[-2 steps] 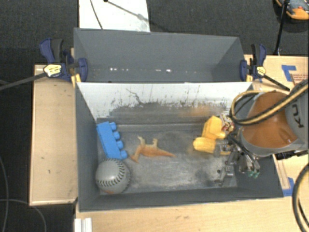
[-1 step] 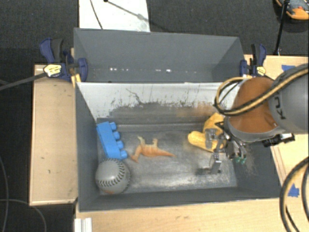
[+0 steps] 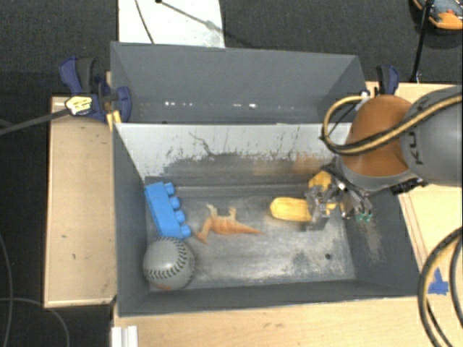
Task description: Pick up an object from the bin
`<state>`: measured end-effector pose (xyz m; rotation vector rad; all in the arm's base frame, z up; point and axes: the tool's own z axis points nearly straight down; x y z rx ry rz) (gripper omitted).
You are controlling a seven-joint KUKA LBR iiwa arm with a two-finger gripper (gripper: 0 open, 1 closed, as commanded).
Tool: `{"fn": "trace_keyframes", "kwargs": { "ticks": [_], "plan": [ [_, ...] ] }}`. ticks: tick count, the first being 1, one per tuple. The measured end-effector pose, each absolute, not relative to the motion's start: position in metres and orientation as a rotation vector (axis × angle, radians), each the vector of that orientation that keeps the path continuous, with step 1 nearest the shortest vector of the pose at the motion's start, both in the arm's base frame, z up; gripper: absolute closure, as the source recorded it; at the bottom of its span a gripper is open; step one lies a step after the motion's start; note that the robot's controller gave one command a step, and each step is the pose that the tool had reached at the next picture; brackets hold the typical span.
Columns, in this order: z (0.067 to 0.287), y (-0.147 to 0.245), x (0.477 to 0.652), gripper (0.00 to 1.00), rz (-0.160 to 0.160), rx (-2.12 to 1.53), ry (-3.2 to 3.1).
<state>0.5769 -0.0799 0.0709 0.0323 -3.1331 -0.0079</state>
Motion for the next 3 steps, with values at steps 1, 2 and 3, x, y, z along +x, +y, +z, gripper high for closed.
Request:
{"fn": "trace_keyframes", "kwargs": {
  "ticks": [1,2,3],
  "plan": [
    [0.071,-0.080,0.577,1.00,-0.008,0.034,-3.133],
    [0.096,-0.079,0.576,1.00,-0.008,0.006,-3.127],
    [0.069,-0.074,0.584,0.00,-0.002,-0.031,-3.142]
  ]
}}
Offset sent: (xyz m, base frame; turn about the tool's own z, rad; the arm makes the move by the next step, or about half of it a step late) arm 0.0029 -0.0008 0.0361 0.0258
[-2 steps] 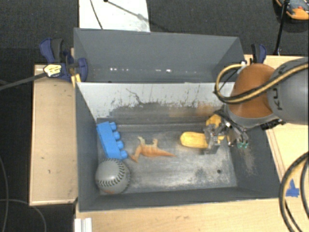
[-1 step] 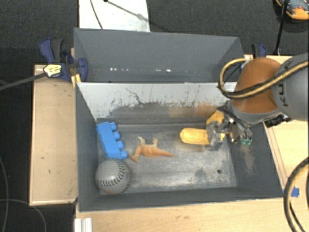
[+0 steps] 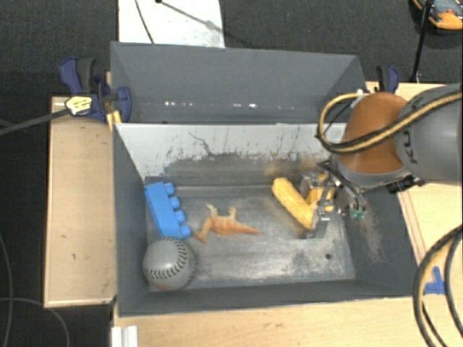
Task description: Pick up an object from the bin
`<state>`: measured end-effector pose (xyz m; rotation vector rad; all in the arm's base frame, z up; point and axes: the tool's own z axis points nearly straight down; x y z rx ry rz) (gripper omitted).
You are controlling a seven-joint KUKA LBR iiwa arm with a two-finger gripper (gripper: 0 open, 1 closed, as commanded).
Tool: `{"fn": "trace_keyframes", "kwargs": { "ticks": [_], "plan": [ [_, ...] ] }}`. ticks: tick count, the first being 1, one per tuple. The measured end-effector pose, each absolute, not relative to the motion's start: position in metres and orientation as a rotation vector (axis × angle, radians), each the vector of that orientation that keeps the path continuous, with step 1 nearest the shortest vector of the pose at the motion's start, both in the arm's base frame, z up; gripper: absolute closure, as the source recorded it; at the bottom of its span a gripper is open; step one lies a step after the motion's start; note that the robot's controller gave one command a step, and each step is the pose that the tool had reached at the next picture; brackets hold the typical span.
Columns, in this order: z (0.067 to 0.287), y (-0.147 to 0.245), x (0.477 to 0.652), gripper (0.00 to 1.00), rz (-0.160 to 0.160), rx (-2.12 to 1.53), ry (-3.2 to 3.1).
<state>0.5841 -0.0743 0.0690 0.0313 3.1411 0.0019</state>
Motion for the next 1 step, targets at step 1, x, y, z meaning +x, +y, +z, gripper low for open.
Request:
{"fn": "trace_keyframes", "kwargs": {
  "ticks": [1],
  "plan": [
    [0.0706,-0.0746,0.5846,1.00,0.000,0.024,3.139]
  ]
}}
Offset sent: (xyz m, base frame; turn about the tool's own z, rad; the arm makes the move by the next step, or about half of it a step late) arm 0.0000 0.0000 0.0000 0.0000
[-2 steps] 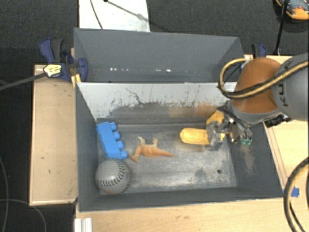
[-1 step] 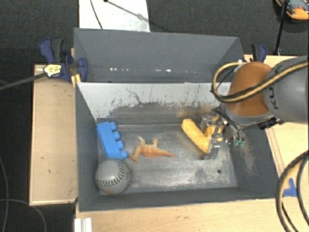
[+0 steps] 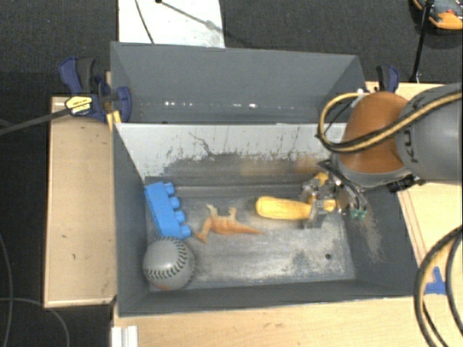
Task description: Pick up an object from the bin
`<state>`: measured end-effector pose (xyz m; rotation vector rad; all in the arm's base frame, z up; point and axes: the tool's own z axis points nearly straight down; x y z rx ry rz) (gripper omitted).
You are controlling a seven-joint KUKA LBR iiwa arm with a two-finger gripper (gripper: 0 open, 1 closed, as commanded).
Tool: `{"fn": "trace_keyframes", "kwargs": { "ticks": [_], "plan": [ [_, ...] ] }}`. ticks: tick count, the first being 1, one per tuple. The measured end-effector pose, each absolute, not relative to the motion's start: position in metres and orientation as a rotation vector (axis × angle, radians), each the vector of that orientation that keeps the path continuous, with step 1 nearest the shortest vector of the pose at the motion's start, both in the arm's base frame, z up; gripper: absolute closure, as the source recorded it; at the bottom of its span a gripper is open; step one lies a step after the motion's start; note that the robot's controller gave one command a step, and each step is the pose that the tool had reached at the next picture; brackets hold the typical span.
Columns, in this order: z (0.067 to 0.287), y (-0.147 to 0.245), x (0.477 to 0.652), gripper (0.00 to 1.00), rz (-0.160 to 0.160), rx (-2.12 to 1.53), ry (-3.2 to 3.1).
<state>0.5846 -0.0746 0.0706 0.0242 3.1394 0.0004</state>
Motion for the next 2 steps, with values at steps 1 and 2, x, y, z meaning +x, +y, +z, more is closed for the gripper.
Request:
{"fn": "trace_keyframes", "kwargs": {
  "ticks": [1,2],
  "plan": [
    [0.071,-0.075,0.585,1.00,0.000,0.022,3.139],
    [0.211,-0.065,0.582,1.00,0.000,0.002,3.138]
  ]
}}
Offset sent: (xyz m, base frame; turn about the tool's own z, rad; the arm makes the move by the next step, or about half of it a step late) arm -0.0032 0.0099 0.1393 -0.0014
